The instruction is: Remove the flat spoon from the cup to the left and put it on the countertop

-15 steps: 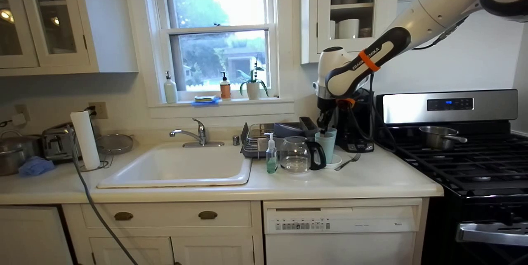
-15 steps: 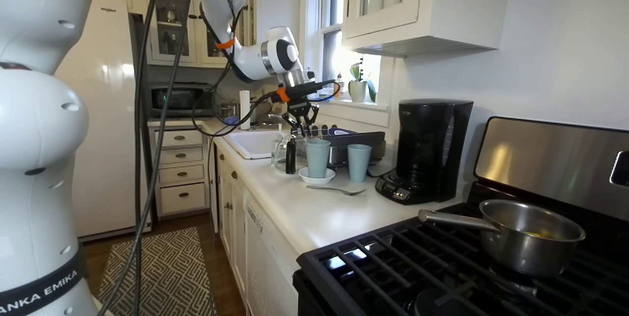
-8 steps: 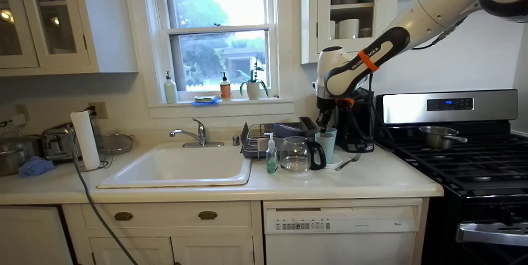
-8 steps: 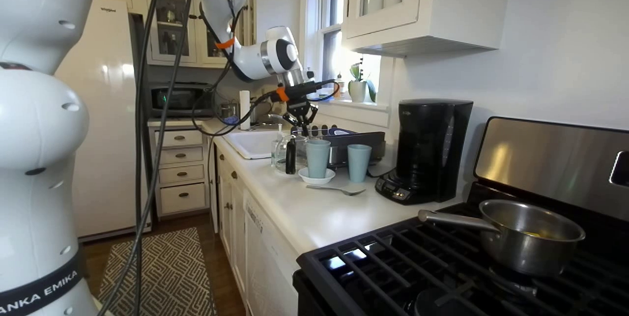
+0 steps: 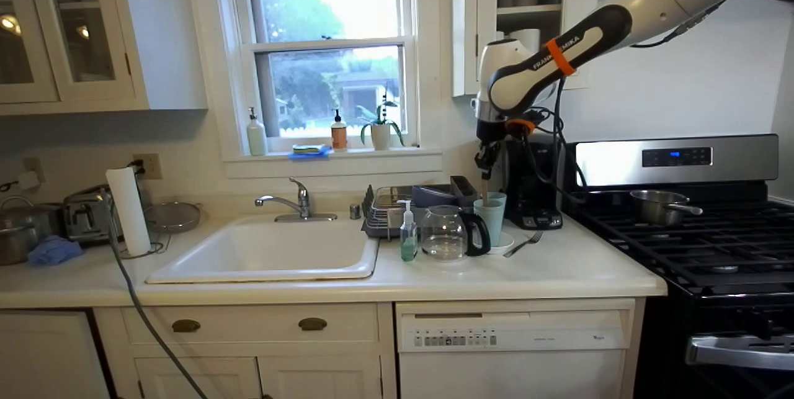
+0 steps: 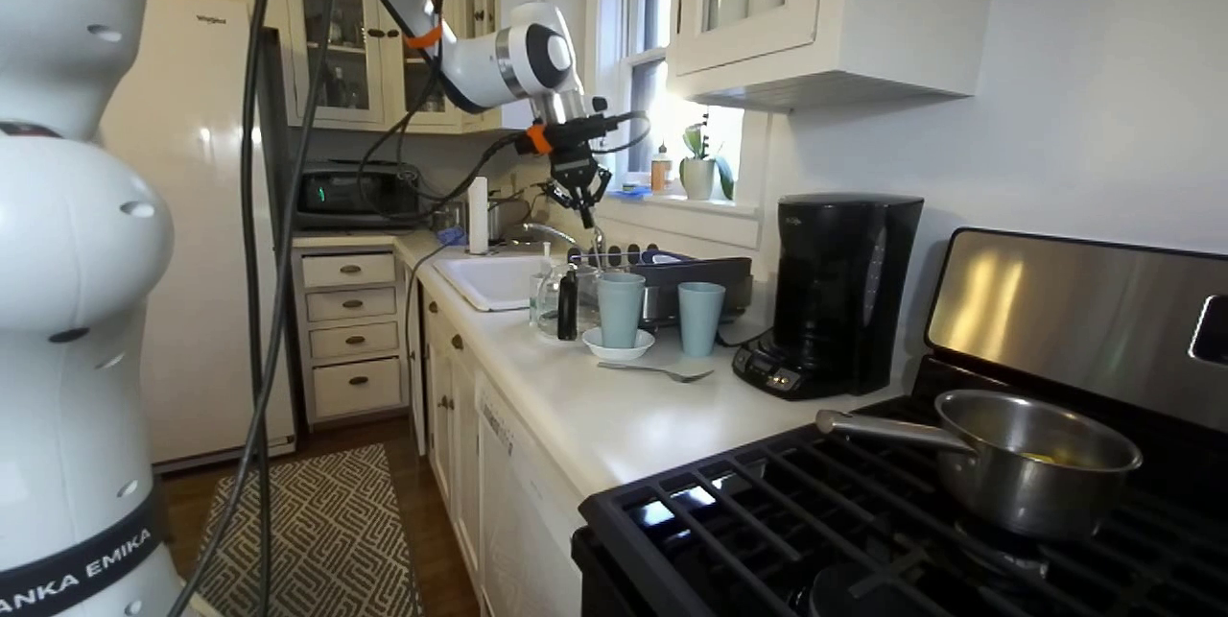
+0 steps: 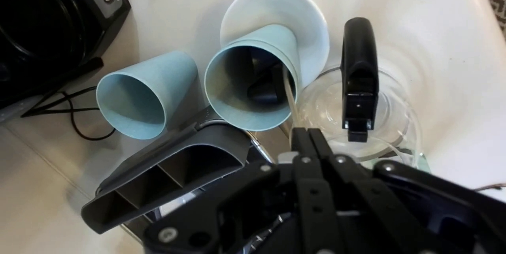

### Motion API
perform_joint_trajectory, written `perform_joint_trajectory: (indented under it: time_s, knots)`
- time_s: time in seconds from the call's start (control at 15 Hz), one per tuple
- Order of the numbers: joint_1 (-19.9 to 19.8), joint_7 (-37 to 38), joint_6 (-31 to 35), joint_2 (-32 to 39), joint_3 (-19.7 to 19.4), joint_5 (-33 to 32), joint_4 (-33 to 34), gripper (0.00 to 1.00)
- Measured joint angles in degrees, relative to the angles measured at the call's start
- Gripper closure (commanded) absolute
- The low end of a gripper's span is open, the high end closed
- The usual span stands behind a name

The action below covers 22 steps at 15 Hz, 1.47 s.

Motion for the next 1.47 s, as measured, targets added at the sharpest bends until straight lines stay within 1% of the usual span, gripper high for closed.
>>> perform_joint_trajectory:
  time_s: [0.27,0.47,0.6,0.73,0.93,1.2,1.47]
  knots:
    - [0.0,1.2,-2.9,-4.5,0.2,0.9,0.0,0.99]
    - [0.0,3.0,-3.5,-8.0,0.1,0.8,-0.3,0.99]
    - [0.0,5.0,-4.6,-10.2,0.2,-1.1,-0.4,0.99]
    - [0.1,9.0,-6.1,-12.3,0.3,-6.5,-0.8,0.99]
    - [0.1,18.4,-7.0,-15.1,1.2,-18.6,-3.5,0.99]
    - [0.1,31.4,-11.6,-17.2,3.2,-34.0,-10.6,0.99]
    - [0.7,44.9,-19.0,-16.9,5.8,-46.6,-18.1,0.99]
